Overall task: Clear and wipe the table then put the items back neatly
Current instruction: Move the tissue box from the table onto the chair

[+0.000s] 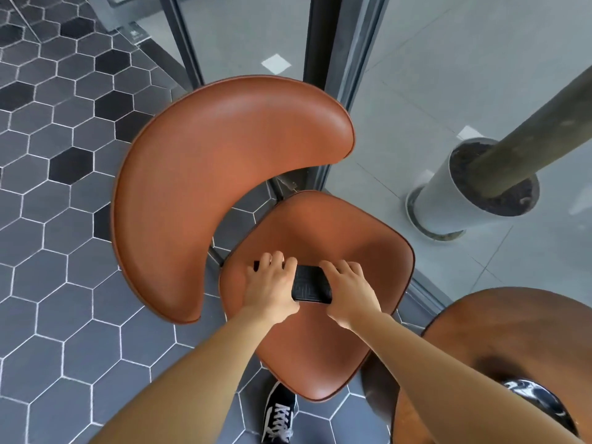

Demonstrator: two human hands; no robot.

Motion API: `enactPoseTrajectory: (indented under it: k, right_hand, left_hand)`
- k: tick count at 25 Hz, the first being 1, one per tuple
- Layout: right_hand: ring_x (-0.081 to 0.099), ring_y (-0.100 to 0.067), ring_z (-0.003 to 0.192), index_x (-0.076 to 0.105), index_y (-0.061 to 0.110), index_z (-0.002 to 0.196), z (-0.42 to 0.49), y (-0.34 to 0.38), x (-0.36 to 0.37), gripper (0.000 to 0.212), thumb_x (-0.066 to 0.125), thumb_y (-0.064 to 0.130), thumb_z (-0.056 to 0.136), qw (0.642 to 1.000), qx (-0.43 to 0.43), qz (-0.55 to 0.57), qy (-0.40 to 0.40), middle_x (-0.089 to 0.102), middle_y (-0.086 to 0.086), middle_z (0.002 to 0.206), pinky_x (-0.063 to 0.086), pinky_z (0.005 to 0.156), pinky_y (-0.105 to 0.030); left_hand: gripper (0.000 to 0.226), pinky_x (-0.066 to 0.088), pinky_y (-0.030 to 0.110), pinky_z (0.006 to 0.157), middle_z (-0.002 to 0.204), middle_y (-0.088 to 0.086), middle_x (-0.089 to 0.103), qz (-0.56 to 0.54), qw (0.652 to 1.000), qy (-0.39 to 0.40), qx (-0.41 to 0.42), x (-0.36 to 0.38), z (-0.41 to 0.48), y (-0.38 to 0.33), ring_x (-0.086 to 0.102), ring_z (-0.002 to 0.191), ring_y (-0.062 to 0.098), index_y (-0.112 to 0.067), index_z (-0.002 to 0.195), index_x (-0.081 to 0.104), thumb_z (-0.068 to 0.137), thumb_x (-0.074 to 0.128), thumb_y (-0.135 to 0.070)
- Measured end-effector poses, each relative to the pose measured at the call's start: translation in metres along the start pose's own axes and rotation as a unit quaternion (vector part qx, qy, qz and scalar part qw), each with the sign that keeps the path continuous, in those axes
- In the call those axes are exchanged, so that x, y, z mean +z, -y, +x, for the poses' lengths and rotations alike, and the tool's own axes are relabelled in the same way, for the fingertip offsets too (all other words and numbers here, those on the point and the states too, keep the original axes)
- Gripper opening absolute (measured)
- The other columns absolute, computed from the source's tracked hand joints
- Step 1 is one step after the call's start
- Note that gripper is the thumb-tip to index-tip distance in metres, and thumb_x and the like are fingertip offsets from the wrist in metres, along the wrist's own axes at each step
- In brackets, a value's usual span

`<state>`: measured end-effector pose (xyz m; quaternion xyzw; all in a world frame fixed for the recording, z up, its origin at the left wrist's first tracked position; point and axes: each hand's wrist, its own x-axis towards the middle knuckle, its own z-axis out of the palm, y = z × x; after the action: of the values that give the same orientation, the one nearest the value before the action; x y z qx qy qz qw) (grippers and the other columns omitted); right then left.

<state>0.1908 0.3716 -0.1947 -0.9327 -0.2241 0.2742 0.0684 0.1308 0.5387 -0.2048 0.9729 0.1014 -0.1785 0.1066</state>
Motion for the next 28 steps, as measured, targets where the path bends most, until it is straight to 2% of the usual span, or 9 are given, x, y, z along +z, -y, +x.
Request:
enactPoseTrajectory:
  k: [8, 13, 16, 19, 24, 28]
  right_hand:
    - [0.025, -0.025, 0.139, 0.035, 0.032, 0.145, 0.036, -0.018, 0.023, 0.081, 0.066, 0.005, 0.075, 0.999, 0.025, 0.037, -0.003, 0.04, 0.008, 0.141, 0.057, 0.081, -0.041]
    - [0.022, -0.024, 0.141, 0.033, 0.033, 0.146, 0.04, -0.017, 0.021, 0.081, 0.065, 0.006, 0.076, 0.999, 0.026, 0.042, 0.002, 0.038, 0.007, 0.143, 0.057, 0.079, -0.039]
    - [0.018, -0.024, 0.144, 0.031, 0.031, 0.149, 0.039, -0.016, 0.016, 0.085, 0.068, 0.012, 0.074, 0.999, 0.016, 0.031, 0.005, 0.035, 0.004, 0.146, 0.053, 0.092, -0.04]
    - [0.016, -0.024, 0.146, 0.029, 0.03, 0.151, 0.035, -0.014, 0.011, 0.087, 0.069, 0.021, 0.074, 1.0, 0.004, 0.02, -0.003, 0.034, 0.002, 0.15, 0.04, 0.111, -0.041]
    - [0.017, -0.025, 0.147, 0.031, 0.029, 0.151, 0.028, -0.01, 0.0, 0.083, 0.069, 0.027, 0.077, 1.0, -0.01, 0.005, -0.009, 0.033, 0.002, 0.153, 0.03, 0.118, -0.041]
    - [0.02, -0.024, 0.146, 0.032, 0.029, 0.15, 0.023, -0.007, -0.011, 0.079, 0.068, 0.031, 0.08, 1.0, -0.013, 0.011, -0.012, 0.035, 0.003, 0.153, 0.032, 0.116, -0.04]
  left_hand:
    - [0.069, 0.039, 0.045, 0.084, 0.127, 0.002, 0.046, 0.024, 0.999, 0.007, 0.023, 0.02, 0.037, 0.004, 0.042, 0.12, 0.026, -0.022, 0.135, 0.043, 0.077, 0.077, -0.042]
    - [0.07, 0.039, 0.045, 0.087, 0.127, 0.002, 0.046, 0.034, 0.999, 0.009, 0.028, 0.02, 0.04, 0.004, 0.042, 0.121, 0.027, -0.022, 0.136, 0.042, 0.078, 0.077, -0.039]
    - [0.074, 0.041, 0.045, 0.088, 0.132, 0.004, 0.045, 0.028, 0.999, 0.008, 0.031, 0.02, 0.04, 0.006, 0.041, 0.125, 0.027, -0.022, 0.141, 0.039, 0.08, 0.076, -0.042]
    - [0.084, 0.043, 0.047, 0.095, 0.143, 0.006, 0.04, 0.006, 0.999, 0.013, 0.035, 0.019, 0.036, 0.008, 0.036, 0.134, 0.028, -0.024, 0.148, 0.033, 0.08, 0.074, -0.051]
    - [0.085, 0.04, 0.048, 0.103, 0.15, 0.008, 0.038, 0.01, 0.999, 0.013, 0.044, 0.013, 0.029, 0.013, 0.029, 0.144, 0.029, -0.025, 0.148, 0.035, 0.079, 0.069, -0.06]
    - [0.08, 0.039, 0.048, 0.105, 0.151, 0.008, 0.038, 0.015, 0.999, 0.015, 0.04, 0.004, 0.024, 0.012, 0.03, 0.145, 0.029, -0.024, 0.148, 0.035, 0.084, 0.064, -0.061]
